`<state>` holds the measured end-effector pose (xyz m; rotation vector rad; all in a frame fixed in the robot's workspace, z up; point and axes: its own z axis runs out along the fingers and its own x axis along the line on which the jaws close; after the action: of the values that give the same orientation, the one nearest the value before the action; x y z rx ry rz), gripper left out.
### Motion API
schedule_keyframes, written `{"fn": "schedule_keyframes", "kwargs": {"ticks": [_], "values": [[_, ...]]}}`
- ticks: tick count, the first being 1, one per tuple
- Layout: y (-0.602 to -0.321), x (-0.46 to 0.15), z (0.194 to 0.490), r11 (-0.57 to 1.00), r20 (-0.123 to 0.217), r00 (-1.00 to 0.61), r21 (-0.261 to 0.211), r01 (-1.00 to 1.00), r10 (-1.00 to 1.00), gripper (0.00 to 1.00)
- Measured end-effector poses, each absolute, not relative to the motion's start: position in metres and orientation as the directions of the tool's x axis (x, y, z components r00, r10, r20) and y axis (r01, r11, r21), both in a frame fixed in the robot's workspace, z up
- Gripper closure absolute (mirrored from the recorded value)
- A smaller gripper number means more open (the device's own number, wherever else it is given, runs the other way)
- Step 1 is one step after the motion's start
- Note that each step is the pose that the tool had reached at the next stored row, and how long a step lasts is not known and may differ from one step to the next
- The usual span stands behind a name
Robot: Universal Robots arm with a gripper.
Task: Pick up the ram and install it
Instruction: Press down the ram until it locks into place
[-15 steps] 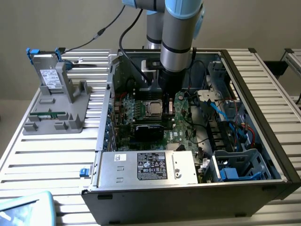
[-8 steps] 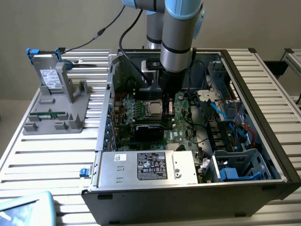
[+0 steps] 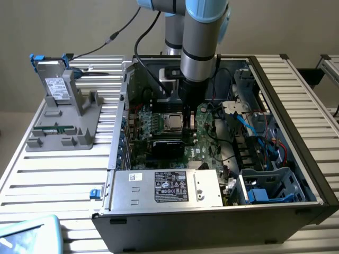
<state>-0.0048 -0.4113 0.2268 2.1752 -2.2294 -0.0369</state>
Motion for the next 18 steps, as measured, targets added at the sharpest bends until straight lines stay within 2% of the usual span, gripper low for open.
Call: {"fn": "schedule_keyframes", "kwargs": {"ticks": [18], "values": [[-0.411, -0.005, 0.237, 0.025, 0.002, -0.025, 0.035, -0.999, -1.0, 0.89]]}}
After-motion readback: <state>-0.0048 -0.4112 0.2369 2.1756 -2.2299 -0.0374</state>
